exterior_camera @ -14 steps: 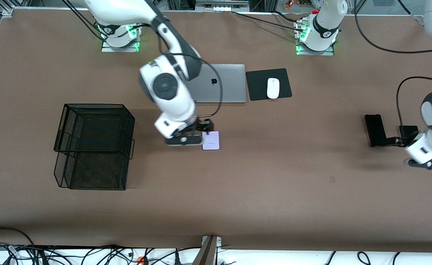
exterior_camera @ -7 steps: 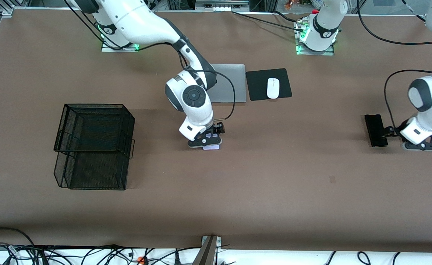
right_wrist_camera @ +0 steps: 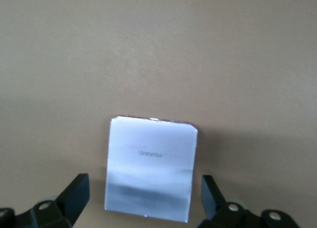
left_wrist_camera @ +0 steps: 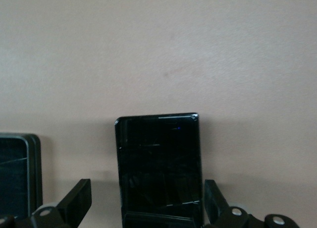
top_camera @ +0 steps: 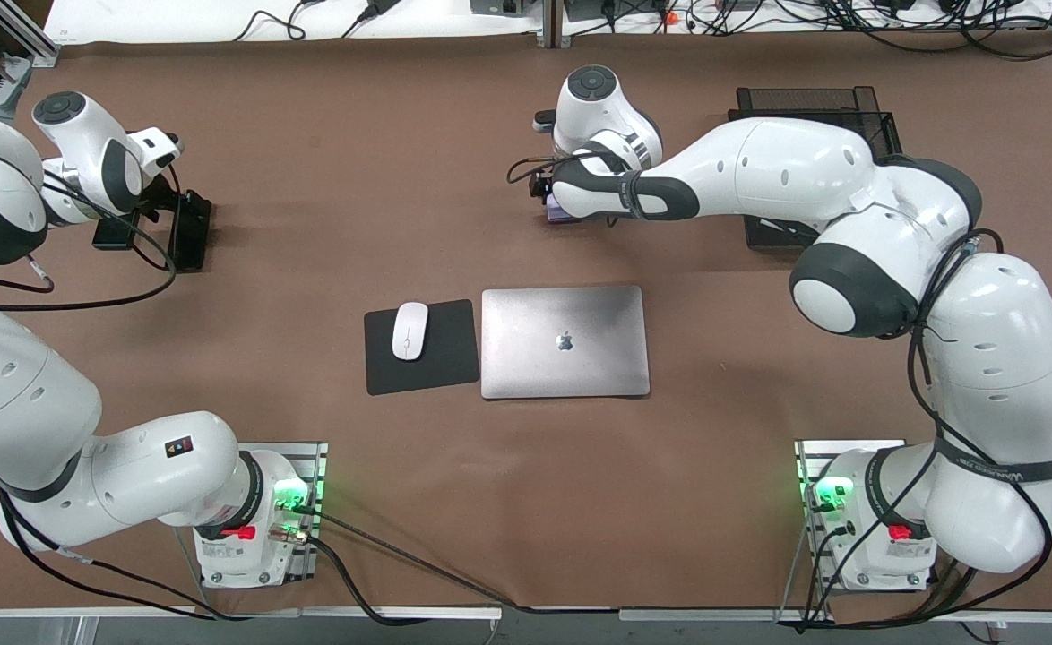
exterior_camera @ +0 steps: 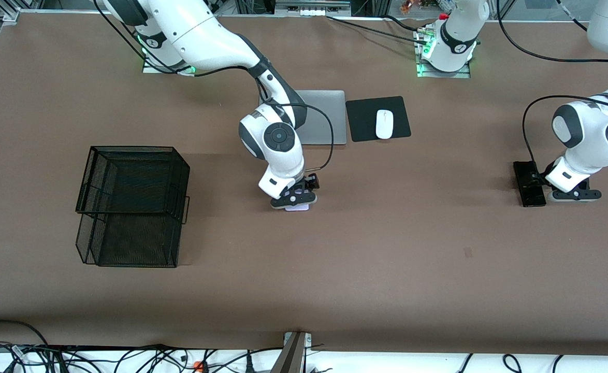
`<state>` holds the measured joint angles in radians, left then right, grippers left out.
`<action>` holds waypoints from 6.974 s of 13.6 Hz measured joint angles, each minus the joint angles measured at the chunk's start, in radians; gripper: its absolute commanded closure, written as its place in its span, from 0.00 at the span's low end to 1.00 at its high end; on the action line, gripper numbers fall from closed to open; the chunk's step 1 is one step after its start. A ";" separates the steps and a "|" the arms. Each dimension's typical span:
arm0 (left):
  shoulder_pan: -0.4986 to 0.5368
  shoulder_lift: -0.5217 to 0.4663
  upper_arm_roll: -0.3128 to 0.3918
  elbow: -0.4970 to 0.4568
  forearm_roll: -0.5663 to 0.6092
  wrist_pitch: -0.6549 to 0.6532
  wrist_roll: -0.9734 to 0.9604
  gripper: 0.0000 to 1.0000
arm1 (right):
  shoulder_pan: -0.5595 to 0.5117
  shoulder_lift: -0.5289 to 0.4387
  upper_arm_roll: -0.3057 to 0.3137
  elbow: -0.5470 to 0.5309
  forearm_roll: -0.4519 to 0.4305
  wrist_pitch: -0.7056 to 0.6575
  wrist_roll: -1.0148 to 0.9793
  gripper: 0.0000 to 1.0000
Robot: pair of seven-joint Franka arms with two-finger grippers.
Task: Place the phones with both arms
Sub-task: 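Grasp the white phone with the right gripper while the left gripper grasps the black phone, then drop the phone in the basket while the left gripper moves the black phone, then release the black phone with the left gripper while the right gripper returns, then grasp the black phone while the left gripper reaches the flip phone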
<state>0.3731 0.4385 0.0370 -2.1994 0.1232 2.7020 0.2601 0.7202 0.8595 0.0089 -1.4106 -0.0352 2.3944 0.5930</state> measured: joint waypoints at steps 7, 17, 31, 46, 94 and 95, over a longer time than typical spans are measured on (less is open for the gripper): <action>0.010 0.000 -0.008 -0.032 -0.113 0.029 -0.017 0.00 | 0.007 0.036 -0.003 0.000 -0.044 0.050 0.000 0.00; 0.027 0.028 -0.013 -0.069 -0.122 0.110 -0.038 0.00 | 0.007 0.040 -0.006 0.000 -0.082 0.052 -0.002 0.74; 0.036 0.023 -0.038 -0.056 -0.124 0.095 -0.122 1.00 | -0.204 -0.360 -0.238 0.057 -0.029 -0.514 -0.293 1.00; -0.423 0.099 -0.072 0.348 -0.124 -0.389 -0.437 1.00 | -0.316 -0.606 -0.417 -0.493 0.039 -0.342 -0.594 1.00; -0.491 0.243 -0.014 0.738 0.071 -0.959 -0.157 0.00 | 0.172 -0.030 -0.363 0.115 0.352 -0.154 -0.058 0.00; -0.441 0.236 -0.013 0.706 0.093 -0.902 -0.114 0.00 | 0.173 0.007 -0.340 0.130 0.352 -0.107 -0.050 0.00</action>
<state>-0.0683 0.6747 0.0241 -1.4938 0.2159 1.7997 0.1461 0.8927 0.8662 -0.3314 -1.2808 0.3168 2.2877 0.5429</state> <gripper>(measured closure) 0.000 0.000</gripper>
